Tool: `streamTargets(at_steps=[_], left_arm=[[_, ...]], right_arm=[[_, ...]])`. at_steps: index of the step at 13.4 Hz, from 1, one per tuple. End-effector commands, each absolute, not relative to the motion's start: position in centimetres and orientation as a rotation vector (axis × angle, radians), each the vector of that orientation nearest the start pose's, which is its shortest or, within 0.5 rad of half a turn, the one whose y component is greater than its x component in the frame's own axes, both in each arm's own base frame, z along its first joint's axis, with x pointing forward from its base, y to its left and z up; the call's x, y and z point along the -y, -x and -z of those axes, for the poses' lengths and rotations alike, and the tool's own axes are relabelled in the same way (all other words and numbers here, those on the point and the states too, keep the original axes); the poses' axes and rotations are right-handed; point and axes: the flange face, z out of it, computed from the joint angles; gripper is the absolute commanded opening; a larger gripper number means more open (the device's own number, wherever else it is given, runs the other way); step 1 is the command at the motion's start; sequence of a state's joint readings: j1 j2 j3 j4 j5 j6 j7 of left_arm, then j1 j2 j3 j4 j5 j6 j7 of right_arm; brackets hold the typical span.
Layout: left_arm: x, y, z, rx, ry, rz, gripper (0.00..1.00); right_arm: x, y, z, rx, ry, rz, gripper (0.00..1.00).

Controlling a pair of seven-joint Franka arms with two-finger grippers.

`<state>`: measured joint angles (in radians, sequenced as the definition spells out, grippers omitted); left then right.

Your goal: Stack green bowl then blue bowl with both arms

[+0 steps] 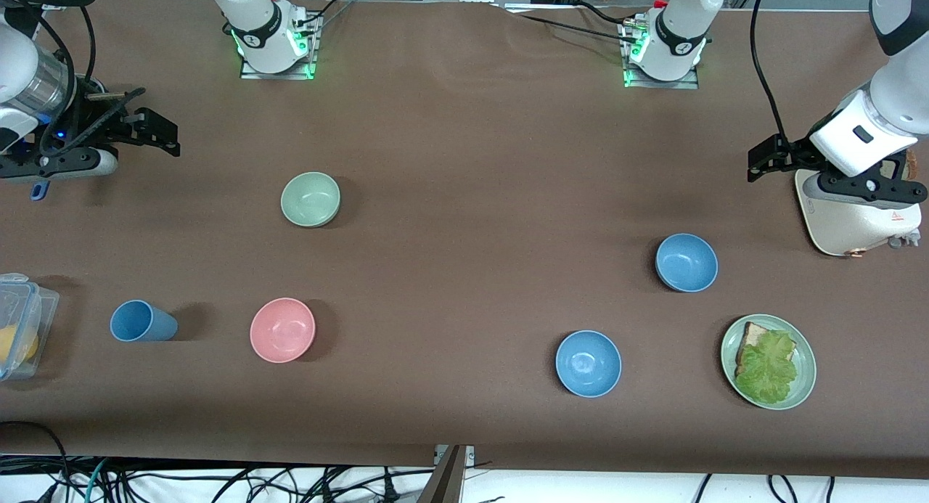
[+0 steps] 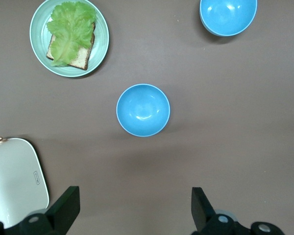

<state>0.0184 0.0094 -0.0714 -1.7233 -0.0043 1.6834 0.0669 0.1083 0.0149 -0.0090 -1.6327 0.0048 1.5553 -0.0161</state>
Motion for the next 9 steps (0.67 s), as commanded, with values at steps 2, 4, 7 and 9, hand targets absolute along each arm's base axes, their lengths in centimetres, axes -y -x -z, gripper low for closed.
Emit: streamTargets(at_steps=[2, 4, 7, 9], left_arm=[[3.18, -56.37, -56.98, -0.208, 3.145, -0.046, 1.00], [3.52, -56.55, -56.39, -0.214, 3.154, -0.063, 1.00], [3.20, -56.66, -56.23, -0.210, 3.156, -0.065, 1.00], [3.02, -56.62, -56.30, -0.210, 3.156, -0.065, 1.00]], right_arm=[[-6.01, -55.13, -58.91, 0.196, 3.146, -0.147, 1.00], [-6.01, -55.15, -59.05, 0.206, 3.145, -0.142, 1.00], [-5.88, -55.32, -58.71, 0.208, 3.143, -0.152, 1.00], [-5.87, -55.32, -58.64, 0.203, 3.143, -0.154, 1.00]])
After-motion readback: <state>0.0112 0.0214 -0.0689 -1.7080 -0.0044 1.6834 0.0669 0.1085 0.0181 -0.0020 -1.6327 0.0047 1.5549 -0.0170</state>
